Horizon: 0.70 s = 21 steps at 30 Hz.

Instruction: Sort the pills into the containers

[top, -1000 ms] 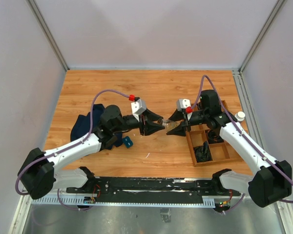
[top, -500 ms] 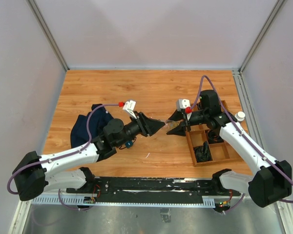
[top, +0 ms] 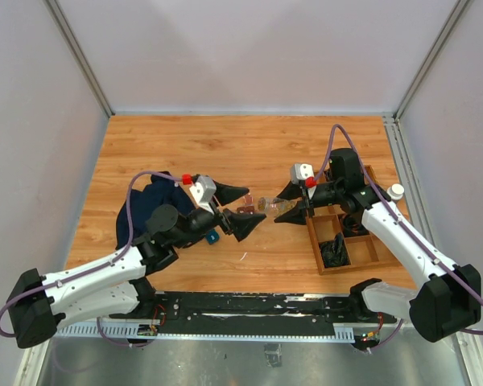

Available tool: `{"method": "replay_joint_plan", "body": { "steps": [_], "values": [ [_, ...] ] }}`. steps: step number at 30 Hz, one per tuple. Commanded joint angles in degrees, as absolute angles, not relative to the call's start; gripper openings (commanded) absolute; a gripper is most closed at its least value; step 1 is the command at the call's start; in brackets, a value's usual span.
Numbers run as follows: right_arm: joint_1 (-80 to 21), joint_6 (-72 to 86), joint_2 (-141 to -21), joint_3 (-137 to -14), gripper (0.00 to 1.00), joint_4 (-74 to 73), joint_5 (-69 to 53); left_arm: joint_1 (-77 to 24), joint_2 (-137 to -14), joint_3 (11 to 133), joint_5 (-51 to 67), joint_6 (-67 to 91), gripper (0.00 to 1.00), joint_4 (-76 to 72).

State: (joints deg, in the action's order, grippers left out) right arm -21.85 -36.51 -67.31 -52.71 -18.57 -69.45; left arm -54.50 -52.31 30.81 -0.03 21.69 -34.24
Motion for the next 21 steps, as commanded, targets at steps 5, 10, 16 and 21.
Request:
{"method": "replay_joint_plan", "body": {
  "steps": [5, 10, 16, 21],
  "values": [
    [-21.5, -37.9, -67.2, -52.6, 0.01, -18.1, -71.9, -48.3, -56.3, 30.9, 29.9, -16.2, 0.95, -34.0],
    [-21.5, -38.0, -67.4, -52.5, 0.01, -18.2, -71.9, -39.9, -61.9, 34.2, 44.3, -10.0, 0.91, -38.4],
    [-21.5, -38.1, -67.5, -52.5, 0.01, -18.2, -72.0, -39.6, -66.5, 36.9, 47.0, -9.2, 0.8, -37.4],
    [-21.5, -38.1, -67.6, -52.5, 0.01, -18.2, -72.0, -39.6, -68.5, 37.7, 46.9, -6.2, 0.69, -40.6]
  ]
}}
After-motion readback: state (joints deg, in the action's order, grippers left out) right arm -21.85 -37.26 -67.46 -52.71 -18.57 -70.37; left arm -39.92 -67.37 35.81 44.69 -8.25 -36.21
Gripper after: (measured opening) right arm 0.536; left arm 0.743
